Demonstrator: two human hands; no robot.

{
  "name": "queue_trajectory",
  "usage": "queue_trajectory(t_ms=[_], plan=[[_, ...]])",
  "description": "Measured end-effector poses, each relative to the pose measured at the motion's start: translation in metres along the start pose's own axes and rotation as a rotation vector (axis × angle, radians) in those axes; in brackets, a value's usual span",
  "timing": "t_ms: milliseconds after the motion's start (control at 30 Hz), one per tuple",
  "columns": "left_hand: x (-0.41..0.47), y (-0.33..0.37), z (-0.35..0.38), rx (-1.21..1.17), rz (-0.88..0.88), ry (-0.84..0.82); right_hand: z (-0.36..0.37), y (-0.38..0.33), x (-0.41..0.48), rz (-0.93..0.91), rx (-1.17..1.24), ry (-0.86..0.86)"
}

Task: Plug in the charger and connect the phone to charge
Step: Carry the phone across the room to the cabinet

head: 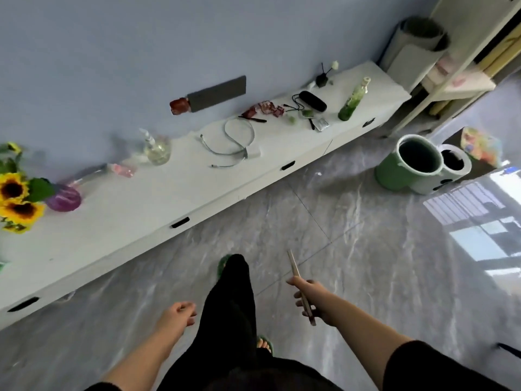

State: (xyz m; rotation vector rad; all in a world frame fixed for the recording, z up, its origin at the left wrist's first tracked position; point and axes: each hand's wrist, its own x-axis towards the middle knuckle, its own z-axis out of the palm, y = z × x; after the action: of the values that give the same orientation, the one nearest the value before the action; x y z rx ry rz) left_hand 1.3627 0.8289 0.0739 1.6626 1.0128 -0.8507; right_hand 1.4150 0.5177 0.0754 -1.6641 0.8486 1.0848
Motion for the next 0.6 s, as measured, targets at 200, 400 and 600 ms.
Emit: queue_trajectory(t_ms=[200,400,600], plan=[[0.048,0.109,-0.01,0.03,0.063,0.013,-0.031,-0.094,0.033,0.034,-0.036,0.047],[0.08,0.219,-0.004,0.088,0.122,-0.015,-0.086,-0.173,0.064,0.077,-0.054,0.059],[0.118,0.308,0.028,-0.041,0.12,0.028,-0.141,-0.258,0.119,0.143,-0.226,0.029]])
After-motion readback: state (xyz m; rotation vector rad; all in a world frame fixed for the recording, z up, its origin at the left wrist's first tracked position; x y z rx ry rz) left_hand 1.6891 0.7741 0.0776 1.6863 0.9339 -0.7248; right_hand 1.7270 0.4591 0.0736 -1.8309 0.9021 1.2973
